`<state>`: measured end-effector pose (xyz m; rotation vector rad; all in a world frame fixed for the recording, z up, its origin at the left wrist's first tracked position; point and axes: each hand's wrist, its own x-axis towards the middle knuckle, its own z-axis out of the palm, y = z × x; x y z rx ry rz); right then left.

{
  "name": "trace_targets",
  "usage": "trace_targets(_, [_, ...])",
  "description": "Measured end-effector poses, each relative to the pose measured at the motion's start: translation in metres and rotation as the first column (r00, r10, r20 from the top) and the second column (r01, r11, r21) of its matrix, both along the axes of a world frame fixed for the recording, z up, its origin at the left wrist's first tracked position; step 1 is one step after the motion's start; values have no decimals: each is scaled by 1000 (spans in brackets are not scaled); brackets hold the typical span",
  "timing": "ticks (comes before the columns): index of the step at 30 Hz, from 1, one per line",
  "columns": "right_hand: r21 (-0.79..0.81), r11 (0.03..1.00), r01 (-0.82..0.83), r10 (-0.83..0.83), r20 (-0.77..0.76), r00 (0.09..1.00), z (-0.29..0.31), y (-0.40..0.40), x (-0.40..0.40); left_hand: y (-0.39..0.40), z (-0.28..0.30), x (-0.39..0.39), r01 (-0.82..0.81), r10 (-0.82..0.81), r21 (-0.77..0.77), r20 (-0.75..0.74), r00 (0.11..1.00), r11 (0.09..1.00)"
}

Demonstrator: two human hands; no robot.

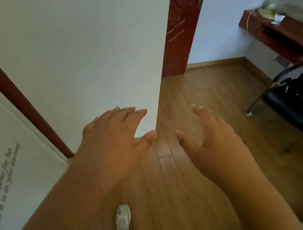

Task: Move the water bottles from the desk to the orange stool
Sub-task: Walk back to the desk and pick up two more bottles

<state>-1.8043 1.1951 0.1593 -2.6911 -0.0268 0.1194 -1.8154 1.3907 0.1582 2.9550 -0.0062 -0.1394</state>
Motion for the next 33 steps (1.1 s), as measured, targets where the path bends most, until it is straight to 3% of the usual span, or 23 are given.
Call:
trace_targets(6, [-20, 982, 186, -184, 52, 982, 11, 4, 73, 8, 10, 111, 128, -127, -9, 41, 991, 992])
trace_targets(17, [-77, 934, 348, -348, 15, 937, 12, 22, 173, 12, 6, 254, 335, -332, -36, 67, 941, 942])
trace_targets(33, [-31, 920, 390, -390, 8, 921, 1, -111, 333, -121, 4, 413, 401, -398, -37, 70, 915, 915])
